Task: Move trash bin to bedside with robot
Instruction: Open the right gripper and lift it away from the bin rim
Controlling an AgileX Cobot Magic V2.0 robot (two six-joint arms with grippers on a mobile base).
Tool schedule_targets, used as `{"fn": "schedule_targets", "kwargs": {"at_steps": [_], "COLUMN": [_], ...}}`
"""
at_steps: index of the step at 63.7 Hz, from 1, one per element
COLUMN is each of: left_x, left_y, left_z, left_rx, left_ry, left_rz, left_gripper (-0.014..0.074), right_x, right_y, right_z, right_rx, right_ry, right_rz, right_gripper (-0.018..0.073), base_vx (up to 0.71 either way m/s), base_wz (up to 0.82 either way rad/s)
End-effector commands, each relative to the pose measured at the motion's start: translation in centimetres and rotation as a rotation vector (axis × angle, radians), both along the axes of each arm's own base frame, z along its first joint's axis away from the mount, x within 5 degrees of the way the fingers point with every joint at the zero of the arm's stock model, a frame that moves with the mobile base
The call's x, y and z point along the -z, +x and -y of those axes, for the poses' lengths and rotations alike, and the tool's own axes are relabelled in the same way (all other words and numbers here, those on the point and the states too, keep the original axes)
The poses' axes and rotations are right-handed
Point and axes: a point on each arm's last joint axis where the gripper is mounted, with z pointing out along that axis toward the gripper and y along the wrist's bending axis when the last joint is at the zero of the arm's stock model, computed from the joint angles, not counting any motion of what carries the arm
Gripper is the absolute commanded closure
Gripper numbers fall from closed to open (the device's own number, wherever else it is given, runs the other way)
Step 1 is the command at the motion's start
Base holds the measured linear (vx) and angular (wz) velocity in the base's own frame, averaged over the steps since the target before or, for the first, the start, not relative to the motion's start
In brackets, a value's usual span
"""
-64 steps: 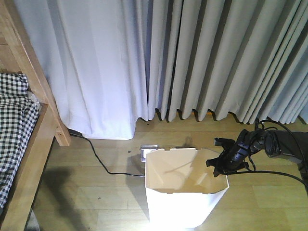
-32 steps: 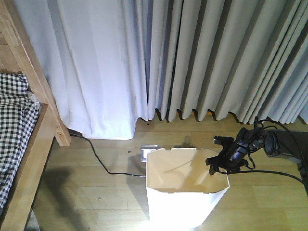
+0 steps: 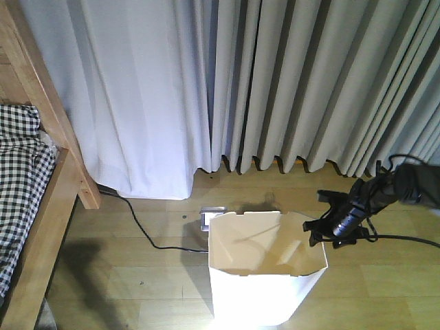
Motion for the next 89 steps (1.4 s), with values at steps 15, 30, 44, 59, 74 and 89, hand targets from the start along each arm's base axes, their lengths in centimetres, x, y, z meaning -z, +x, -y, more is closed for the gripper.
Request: {"fn": "schedule_targets", "kwargs": {"at_steps": [15, 30, 44, 59, 74, 89], "left_x": [-0.1, -0.1, -0.1, -0.1, -0.1, -0.1], "left_y": [0.1, 0.1, 0.1, 0.1, 0.1, 0.1], "left_z": [0.0, 0.0, 0.0, 0.0, 0.0, 0.0], "left_rx": [0.004, 0.004, 0.004, 0.004, 0.004, 0.004], "left_ry": [-0.008, -0.008, -0.008, -0.008, -0.008, -0.008], "left_rz": [0.065, 0.065, 0.065, 0.065, 0.065, 0.065], "left_gripper": [0.0602, 0.0602, 0.0602, 0.0602, 0.0602, 0.0602], "right_x": [-14.4, -26.6, -37.6, -46.2, -49.6, -47.9], "right_y": [-1.2, -4.2, -8.8, -17.0, -25.4, -31.1], "right_z": [0.7, 0.3, -0.2, -1.3, -2.6, -3.3], "right_rx": [-0.062, -0.121, -0.103, -0.035, 0.083, 0.087], "right_ry": [-0.143, -0.186, -0.229, -0.244, -0.150, -0.143], "right_rz": [0.302, 0.497, 0.765, 1.087, 1.357, 1.507], "right_gripper": [0.0065, 0.0065, 0.0065, 0.0065, 0.0065, 0.0065], "base_vx": [0.00, 0.00, 0.00, 0.00, 0.00, 0.00], "base_wz": [0.00, 0.00, 0.00, 0.00, 0.00, 0.00]}}
